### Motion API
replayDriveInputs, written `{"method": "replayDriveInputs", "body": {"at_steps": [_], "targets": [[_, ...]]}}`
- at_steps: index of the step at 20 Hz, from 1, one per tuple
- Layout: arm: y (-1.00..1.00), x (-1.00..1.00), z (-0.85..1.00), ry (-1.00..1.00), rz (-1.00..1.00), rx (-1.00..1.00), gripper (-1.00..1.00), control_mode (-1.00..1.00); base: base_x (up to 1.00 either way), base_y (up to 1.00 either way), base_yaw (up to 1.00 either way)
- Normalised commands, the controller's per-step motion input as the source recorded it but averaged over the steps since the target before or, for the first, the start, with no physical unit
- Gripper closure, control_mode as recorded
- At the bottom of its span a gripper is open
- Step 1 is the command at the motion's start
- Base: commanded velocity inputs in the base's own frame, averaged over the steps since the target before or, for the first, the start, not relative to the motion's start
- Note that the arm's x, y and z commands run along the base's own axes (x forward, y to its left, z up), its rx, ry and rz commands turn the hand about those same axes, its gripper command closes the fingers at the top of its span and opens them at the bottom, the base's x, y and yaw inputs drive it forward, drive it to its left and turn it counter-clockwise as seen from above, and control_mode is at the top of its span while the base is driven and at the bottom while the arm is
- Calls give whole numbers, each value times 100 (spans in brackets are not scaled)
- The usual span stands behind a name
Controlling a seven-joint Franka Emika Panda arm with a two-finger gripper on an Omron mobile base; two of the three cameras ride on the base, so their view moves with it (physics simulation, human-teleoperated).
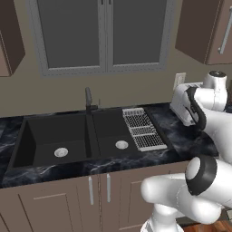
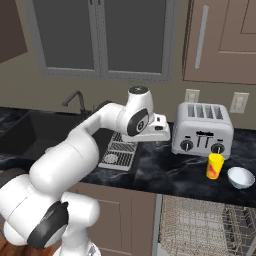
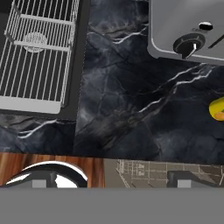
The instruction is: Pick up the cup and bowl from the counter, place them in the dishwasher, and close the dishwasher door.
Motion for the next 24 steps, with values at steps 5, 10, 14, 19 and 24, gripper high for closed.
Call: {"method": "replayDriveInputs", "body": {"at_steps": [5, 10, 14, 19, 24], "targets": [[-27, 5, -20, 0, 0, -1, -100, -100, 0, 0, 0], [-27, 13, -22, 0, 0, -2, -100, -100, 0, 0, 0], [-31, 15, -17, 0, 0, -1, -100, -100, 0, 0, 0], [-32, 16, -17, 0, 0, -2, -100, -100, 0, 0, 0], [-36, 14, -12, 0, 0, -1, -100, -100, 0, 0, 0]]}}
